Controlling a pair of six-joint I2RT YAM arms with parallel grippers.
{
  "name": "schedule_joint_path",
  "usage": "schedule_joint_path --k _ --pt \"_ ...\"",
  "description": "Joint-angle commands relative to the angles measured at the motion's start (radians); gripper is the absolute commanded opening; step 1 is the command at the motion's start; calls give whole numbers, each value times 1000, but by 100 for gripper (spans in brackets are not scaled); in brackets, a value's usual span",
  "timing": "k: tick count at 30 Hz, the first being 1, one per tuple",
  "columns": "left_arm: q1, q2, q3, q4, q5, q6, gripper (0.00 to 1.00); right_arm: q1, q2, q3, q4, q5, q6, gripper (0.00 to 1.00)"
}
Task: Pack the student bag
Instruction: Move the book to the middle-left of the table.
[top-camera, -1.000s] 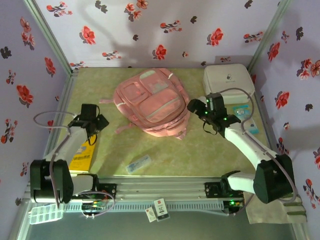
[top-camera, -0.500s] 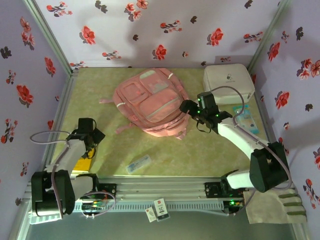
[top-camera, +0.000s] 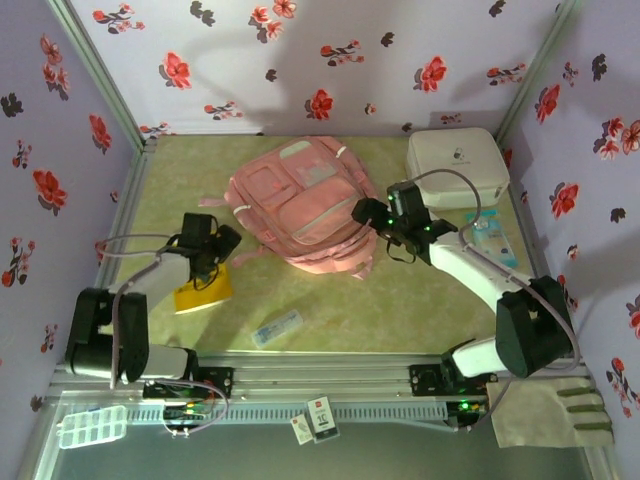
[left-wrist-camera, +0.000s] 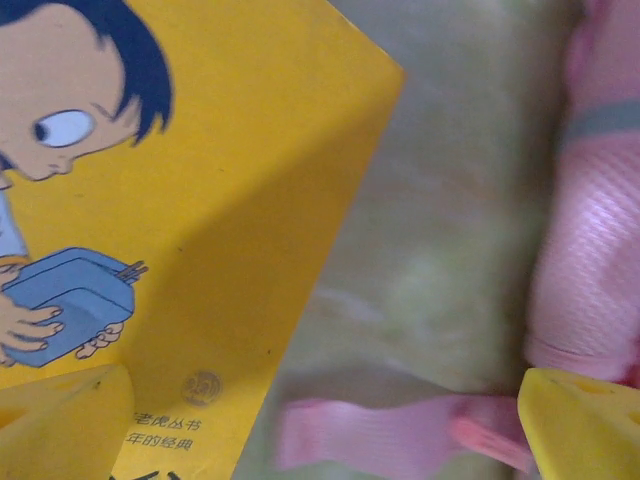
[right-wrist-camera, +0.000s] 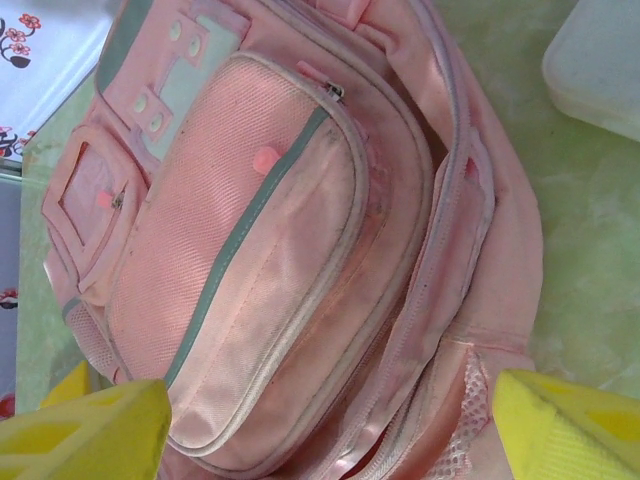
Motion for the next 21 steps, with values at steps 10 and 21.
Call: schedule_joint_path --k 10,21 --pt "-25 -20 195 -274 -11 185 100 85 55 105 -22 -21 -87 84" --pt "247 -254 -3 -390 -48 245 100 342 380 422 -78 -99 -234 72"
